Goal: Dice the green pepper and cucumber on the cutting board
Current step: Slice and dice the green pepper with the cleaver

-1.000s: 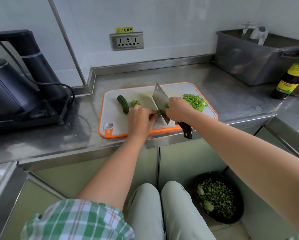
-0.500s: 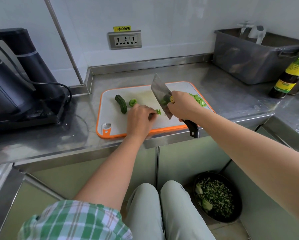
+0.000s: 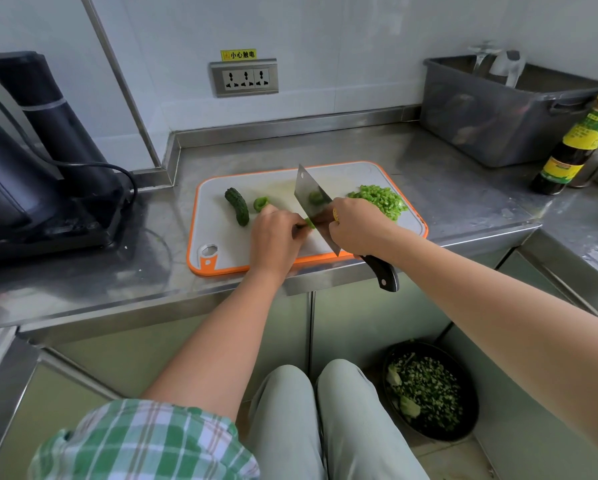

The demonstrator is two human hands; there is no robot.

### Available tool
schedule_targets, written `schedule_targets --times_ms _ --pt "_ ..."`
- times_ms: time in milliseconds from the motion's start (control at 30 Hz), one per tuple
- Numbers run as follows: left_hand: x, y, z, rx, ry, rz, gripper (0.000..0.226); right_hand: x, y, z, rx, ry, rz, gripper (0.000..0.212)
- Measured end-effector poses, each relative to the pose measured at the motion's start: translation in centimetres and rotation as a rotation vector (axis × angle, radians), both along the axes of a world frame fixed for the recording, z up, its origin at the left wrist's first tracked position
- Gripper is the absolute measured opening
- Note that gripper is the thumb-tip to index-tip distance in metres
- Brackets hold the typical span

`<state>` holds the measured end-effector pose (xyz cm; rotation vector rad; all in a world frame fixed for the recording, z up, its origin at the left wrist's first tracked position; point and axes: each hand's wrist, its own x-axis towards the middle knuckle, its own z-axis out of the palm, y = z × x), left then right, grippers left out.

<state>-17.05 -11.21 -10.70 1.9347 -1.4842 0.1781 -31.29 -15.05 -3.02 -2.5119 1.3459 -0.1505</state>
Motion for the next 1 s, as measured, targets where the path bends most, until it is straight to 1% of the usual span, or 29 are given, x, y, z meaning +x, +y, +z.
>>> schedule_targets --times_ms 200,333,433,533,600,700,833,1000 --pt "0.3 -0.1 -0.2 0.024 -0.018 0.004 0.016 1.2 0.2 -0.6 0.006 0.044 -0.016 0.024" --pt "0.2 0.0 -0.1 0.006 -0.022 -0.024 0.024 2.2 -0.2 0.4 0.061 0.080 0.003 0.007" --pt "0.2 0.0 0.0 0.031 -0.040 -0.010 0.018 2.8 -0.6 0.4 0.074 0.053 -0.038 0.008" --pt "0.3 -0.2 -0.1 0.051 0.005 -0.003 0.018 2.5 -1.0 -0.2 0.102 -0.057 -0.092 0.015" --pt "0.4 -0.3 -0.3 0.044 0.029 -0.007 0.015 1.8 -1.2 -0.6 0.100 -0.110 -0.105 0.011" --pt "0.4 -0.3 -0.3 0.019 0.054 -0.001 0.010 0.8 -1.4 -0.7 0.073 -0.141 -0.084 0.003" --pt "0.4 -0.3 -0.3 0.015 0.053 0.018 0.008 0.2 -0.8 0.2 0.064 -0.133 -0.032 0.002" --pt "0.2 -0.2 -0.2 0.008 0.059 0.038 0.008 0.3 -0.1 0.9 0.040 -0.049 0.002 0.005"
